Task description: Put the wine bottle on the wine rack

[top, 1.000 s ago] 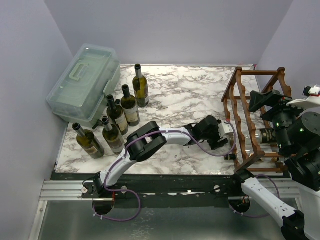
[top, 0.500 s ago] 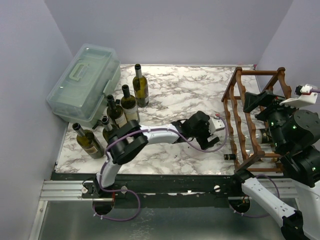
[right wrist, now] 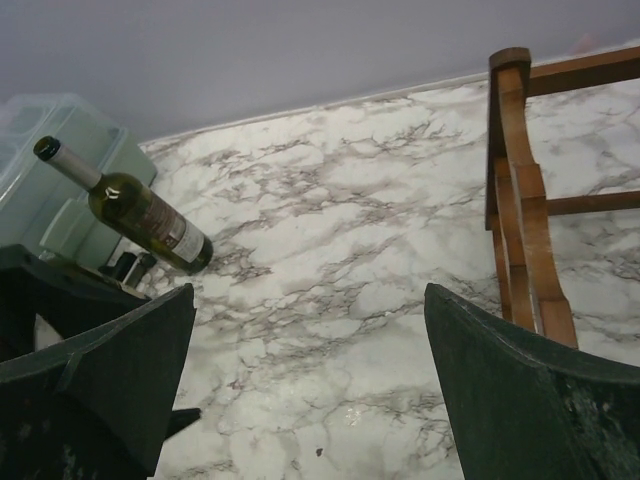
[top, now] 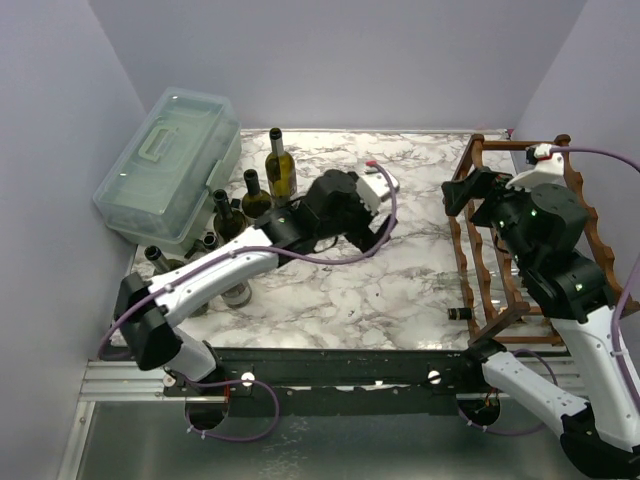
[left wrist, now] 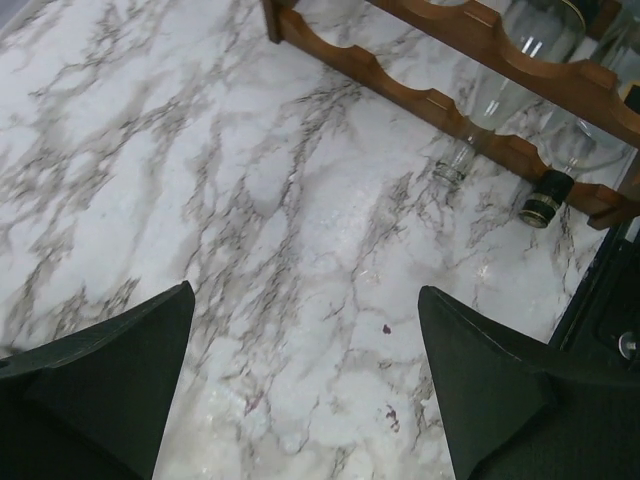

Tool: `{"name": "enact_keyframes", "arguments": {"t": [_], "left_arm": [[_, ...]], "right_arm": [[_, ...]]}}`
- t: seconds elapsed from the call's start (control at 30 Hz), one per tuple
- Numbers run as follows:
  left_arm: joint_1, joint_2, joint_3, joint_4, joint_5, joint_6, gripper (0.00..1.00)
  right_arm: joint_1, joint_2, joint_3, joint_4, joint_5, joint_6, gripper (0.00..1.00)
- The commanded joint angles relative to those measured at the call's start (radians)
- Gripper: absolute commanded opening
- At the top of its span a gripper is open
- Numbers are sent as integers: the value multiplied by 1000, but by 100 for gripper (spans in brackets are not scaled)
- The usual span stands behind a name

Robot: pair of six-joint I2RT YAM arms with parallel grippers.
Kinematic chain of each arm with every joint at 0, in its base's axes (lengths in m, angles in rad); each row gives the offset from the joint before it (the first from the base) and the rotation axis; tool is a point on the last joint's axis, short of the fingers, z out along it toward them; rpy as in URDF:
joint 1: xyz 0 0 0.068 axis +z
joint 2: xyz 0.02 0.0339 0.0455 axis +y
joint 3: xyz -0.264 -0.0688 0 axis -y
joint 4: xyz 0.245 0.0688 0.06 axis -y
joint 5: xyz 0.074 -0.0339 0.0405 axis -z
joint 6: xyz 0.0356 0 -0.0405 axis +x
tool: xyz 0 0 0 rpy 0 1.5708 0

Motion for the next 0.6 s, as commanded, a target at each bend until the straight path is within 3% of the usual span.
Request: {"name": "enact_keyframes", "arguments": {"t": [0.0, 0.17, 0.37, 0.57], "left_arm": [[75, -173, 60, -207, -95, -109, 97], [146, -332, 91, -304, -208, -158, 99], [171, -418, 172, -557, -372, -217, 99], [173, -479, 265, -820, -661, -339, 98]], "right_arm": [[-5, 35, 3, 55, -110, 16, 100], [-4, 74, -31, 111, -183, 29, 100], [-4, 123, -65, 184, -303, 56, 100], [-4, 167, -126, 266, -450, 99, 100]]}}
